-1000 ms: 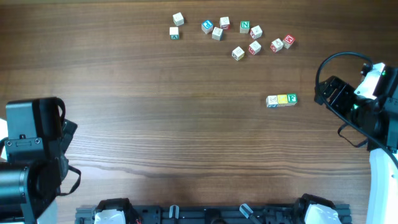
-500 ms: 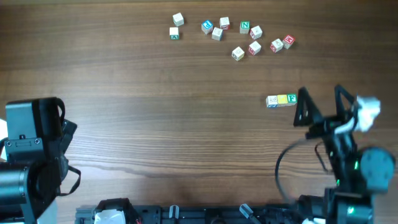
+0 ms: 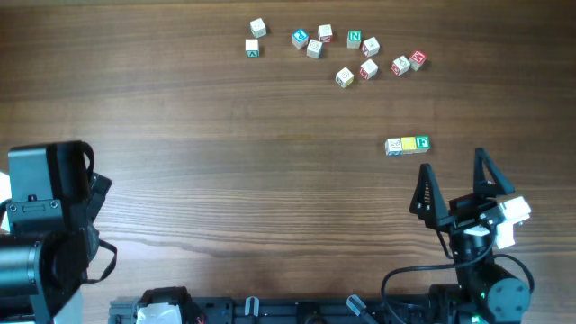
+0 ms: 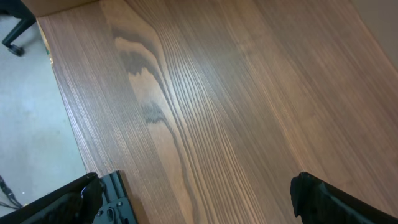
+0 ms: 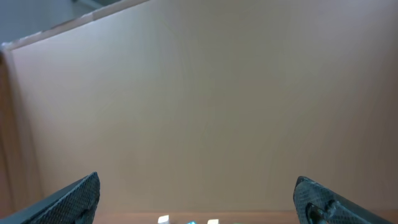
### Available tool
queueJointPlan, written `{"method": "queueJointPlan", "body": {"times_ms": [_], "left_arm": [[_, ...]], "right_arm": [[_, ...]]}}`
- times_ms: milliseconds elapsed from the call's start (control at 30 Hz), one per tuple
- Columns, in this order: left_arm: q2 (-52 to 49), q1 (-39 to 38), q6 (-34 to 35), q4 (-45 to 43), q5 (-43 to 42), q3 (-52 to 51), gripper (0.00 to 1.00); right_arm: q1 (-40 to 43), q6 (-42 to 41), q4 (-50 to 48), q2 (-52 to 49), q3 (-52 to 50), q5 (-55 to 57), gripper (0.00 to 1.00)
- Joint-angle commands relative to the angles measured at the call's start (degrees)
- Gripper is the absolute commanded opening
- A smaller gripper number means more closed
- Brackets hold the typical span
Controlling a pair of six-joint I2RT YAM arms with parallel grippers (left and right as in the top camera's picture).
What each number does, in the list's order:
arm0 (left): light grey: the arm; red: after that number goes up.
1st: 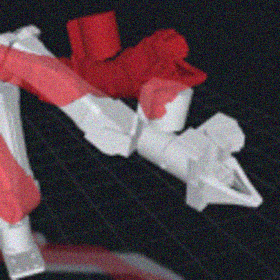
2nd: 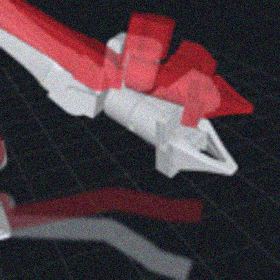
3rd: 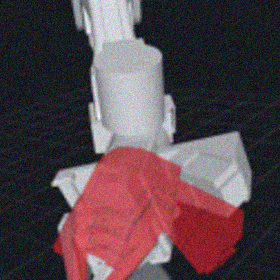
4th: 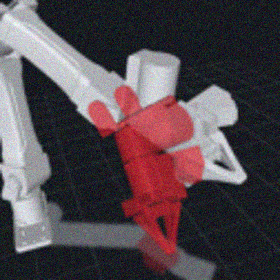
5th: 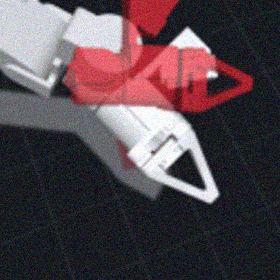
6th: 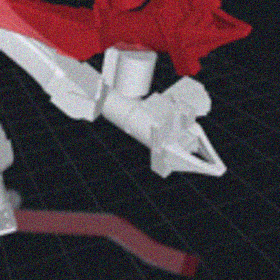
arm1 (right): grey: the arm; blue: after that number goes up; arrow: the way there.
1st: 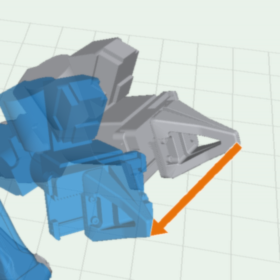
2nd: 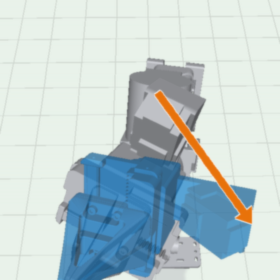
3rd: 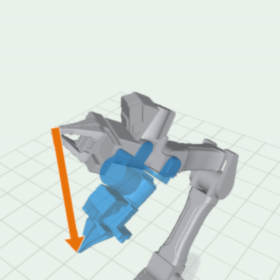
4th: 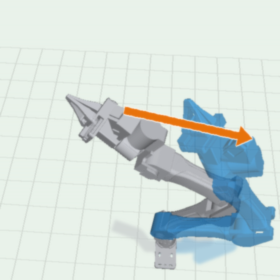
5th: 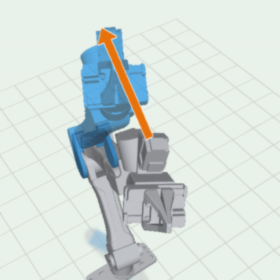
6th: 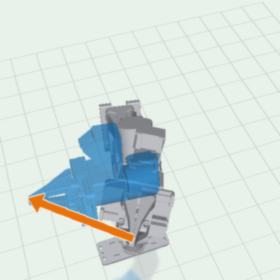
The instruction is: Form a horizontal line
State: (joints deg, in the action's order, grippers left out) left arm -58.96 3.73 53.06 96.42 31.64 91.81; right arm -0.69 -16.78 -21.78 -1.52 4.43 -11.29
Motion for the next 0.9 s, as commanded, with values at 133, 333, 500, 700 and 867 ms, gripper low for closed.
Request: {"method": "queueJointPlan", "body": {"times_ms": [133, 333, 500, 700, 867], "left_arm": [[0.15, 0.31, -0.09, 0.07, 0.94, 0.02, 1.0], [0.15, 0.31, -0.09, 0.07, 0.94, 0.02, 1.0], [0.15, 0.31, -0.09, 0.07, 0.94, 0.02, 1.0], [0.15, 0.31, -0.09, 0.07, 0.94, 0.02, 1.0], [0.15, 0.31, -0.09, 0.07, 0.94, 0.02, 1.0]], "right_arm": [[-1.25, -0.17, 8.94, 1.36, -4.17, 10.49, 1.0], [-1.4, 2.69, 21.18, 1.36, -4.17, 13.77, 1.0], [-1.4, 8.0, 21.4, 1.38, -4.17, 12.26, 1.0], [-1.4, 7.76, 21.51, 1.38, -4.17, 9.29, 1.0], [-1.38, 7.74, 21.53, 1.31, -4.15, 9.29, 1.0]]}}
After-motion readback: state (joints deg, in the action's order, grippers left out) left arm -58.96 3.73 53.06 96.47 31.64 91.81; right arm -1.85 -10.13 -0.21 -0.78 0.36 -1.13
